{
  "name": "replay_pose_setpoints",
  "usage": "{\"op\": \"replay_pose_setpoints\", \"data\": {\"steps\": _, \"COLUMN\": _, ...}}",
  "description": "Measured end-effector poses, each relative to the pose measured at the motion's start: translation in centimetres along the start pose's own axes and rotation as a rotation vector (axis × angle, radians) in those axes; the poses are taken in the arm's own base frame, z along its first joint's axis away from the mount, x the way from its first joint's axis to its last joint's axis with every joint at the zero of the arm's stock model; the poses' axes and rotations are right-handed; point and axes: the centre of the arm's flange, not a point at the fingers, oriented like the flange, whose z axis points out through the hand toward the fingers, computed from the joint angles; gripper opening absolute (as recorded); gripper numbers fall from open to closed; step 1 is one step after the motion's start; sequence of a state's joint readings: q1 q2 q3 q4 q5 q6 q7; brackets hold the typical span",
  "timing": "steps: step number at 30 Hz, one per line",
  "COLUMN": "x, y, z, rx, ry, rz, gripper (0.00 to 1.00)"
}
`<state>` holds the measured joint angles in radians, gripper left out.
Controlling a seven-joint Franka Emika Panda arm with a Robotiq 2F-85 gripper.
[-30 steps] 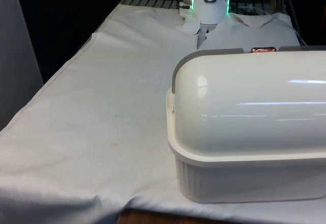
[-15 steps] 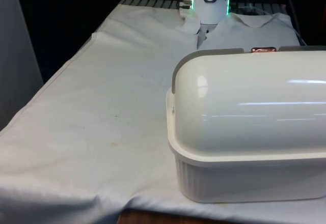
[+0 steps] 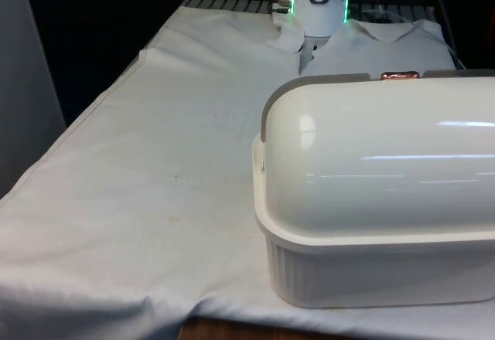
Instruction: Open the lid, then close it.
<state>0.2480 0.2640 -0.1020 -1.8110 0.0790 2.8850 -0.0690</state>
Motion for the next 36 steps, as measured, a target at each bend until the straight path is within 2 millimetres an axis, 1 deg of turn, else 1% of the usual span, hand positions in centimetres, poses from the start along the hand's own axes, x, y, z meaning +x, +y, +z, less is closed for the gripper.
{"op": "replay_pose_setpoints", "data": {"steps": 8, "x": 0.62, "y": 0.04, "z": 0.28, "rx": 0.001, "ry": -0.024, "rz": -0.003, "gripper": 0.00}}
{"op": "replay_pose_setpoints", "data": {"steps": 17, "x": 0.71, "y": 0.12, "z": 0.70, "rx": 0.006, "ry": -0.096, "rz": -0.012, "gripper": 0.00}}
{"op": "replay_pose_setpoints", "data": {"steps": 21, "x": 0.96, "y": 0.04, "z": 0.53, "rx": 0.008, "ry": -0.103, "rz": -0.013, "gripper": 0.00}}
{"op": "replay_pose_setpoints", "data": {"steps": 22, "x": 0.96, "y": 0.04, "z": 0.53, "rx": 0.008, "ry": -0.103, "rz": -0.014, "gripper": 0.03}}
{"op": "replay_pose_setpoints", "data": {"steps": 24, "x": 0.93, "y": 0.04, "z": 0.59, "rx": 0.008, "ry": -0.104, "rz": -0.014, "gripper": 0.14}}
{"op": "replay_pose_setpoints", "data": {"steps": 25, "x": 0.96, "y": 0.04, "z": 0.53, "rx": 0.008, "ry": -0.103, "rz": -0.014, "gripper": 0.14}}
{"op": "replay_pose_setpoints", "data": {"steps": 30, "x": 1.02, "y": -0.03, "z": 0.50, "rx": 0.009, "ry": -0.101, "rz": -0.015, "gripper": 0.38}}
{"op": "replay_pose_setpoints", "data": {"steps": 31, "x": 1.02, "y": -0.03, "z": 0.50, "rx": 0.009, "ry": -0.101, "rz": -0.015, "gripper": 0.48}}
{"op": "replay_pose_setpoints", "data": {"steps": 35, "x": 1.02, "y": -0.03, "z": 0.50, "rx": 0.009, "ry": -0.101, "rz": -0.016, "gripper": 0.67}}
{"op": "replay_pose_setpoints", "data": {"steps": 36, "x": 1.02, "y": -0.03, "z": 0.50, "rx": 0.009, "ry": -0.101, "rz": -0.016, "gripper": 0.67}}
